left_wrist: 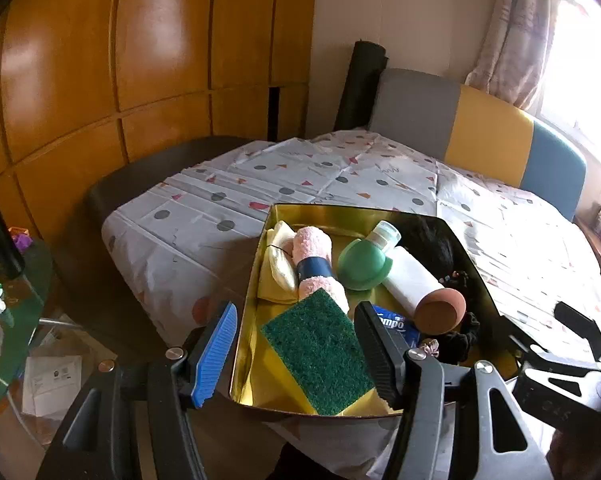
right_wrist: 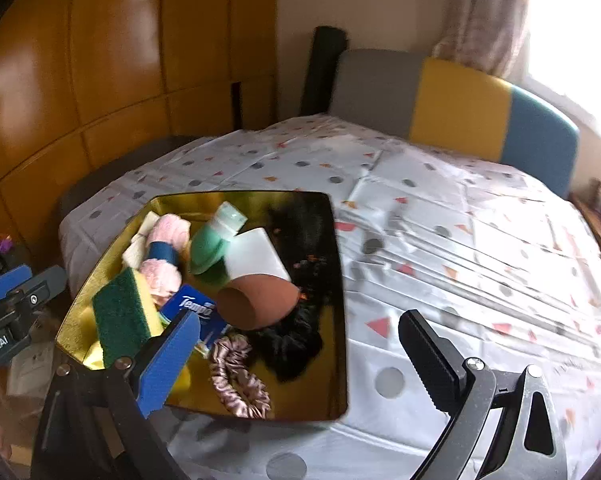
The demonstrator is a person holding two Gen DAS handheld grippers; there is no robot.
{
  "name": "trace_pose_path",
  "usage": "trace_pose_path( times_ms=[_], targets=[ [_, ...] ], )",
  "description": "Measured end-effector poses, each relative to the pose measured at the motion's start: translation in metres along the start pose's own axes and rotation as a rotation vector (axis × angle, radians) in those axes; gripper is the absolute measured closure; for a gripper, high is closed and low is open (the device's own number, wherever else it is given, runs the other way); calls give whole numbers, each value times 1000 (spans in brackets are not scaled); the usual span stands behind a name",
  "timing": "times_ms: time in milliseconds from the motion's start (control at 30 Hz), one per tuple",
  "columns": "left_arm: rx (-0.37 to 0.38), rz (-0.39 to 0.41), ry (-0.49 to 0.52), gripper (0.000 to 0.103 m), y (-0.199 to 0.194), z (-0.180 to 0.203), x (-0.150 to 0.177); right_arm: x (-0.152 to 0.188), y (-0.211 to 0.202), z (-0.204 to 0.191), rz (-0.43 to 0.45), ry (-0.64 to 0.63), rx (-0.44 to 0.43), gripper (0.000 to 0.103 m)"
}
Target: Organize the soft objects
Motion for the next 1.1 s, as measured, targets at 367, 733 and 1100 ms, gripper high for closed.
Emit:
trace_pose_path(
  times_ms=[367, 733, 1100],
  targets=[
    [-27, 20, 14, 41, -9, 4, 4, 3, -24, 6, 58, 52, 17, 2],
    [-21, 12, 13, 41, -8, 4, 4, 5, -24, 0, 54, 41, 12, 2],
    [-13, 7, 15, 41, -7, 4, 5, 5, -25, -1, 59, 40, 11, 2]
  ],
)
Point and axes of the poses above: each gripper's, at about its wrist camera, not at the fingertips, and y roughly the way its jaws point, z to its right, x to its underside, the point moved 6 cm from there along y, roughly the way its jaws point, and after that the axes turned 9 degrees about y, right-handed, at the moved point
